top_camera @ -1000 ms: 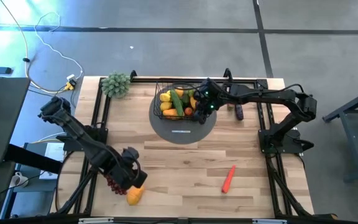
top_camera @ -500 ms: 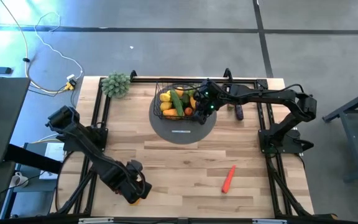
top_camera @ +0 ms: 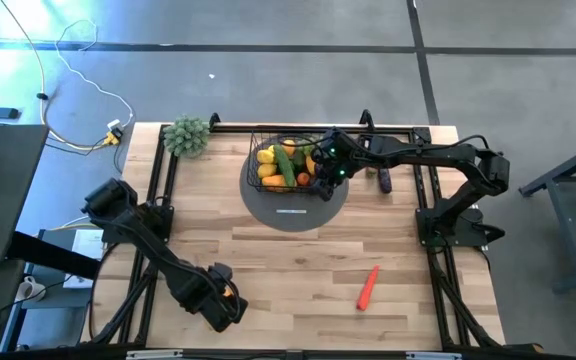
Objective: Build produce basket
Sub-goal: Put the yellow mango into the wire basket
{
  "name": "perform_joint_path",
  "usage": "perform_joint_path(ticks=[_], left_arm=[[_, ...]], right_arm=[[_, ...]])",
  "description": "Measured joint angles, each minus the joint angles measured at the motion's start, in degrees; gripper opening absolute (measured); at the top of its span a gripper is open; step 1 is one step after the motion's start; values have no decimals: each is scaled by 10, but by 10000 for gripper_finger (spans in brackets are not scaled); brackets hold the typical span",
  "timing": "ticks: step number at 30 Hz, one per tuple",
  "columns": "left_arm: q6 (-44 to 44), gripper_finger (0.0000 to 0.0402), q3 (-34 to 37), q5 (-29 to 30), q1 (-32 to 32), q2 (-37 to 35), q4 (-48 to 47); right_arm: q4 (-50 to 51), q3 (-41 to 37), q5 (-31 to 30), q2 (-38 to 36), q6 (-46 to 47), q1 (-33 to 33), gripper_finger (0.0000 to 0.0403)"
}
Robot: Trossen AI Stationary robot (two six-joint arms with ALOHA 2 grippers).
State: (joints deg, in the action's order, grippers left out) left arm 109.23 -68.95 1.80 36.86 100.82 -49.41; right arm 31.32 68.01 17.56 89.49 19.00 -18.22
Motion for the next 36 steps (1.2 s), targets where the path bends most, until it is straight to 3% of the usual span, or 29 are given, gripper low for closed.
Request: perform_joint_path(ticks=[15,24,30,36], left_arm=[[1,262,0,-36,0,57,33],[-9,189,0,-36,-2,56,34],[-24,183,0,2,-10,43,35],[-97,187,0,66,-50,-1,36]], right_arm=[[17,0,0,0,-11,0,236],[37,6,-4,-3,-16,0,236],[48,29,-21,-33,-31,-2,236],[73,49,-58,-57,-41,-7,236]])
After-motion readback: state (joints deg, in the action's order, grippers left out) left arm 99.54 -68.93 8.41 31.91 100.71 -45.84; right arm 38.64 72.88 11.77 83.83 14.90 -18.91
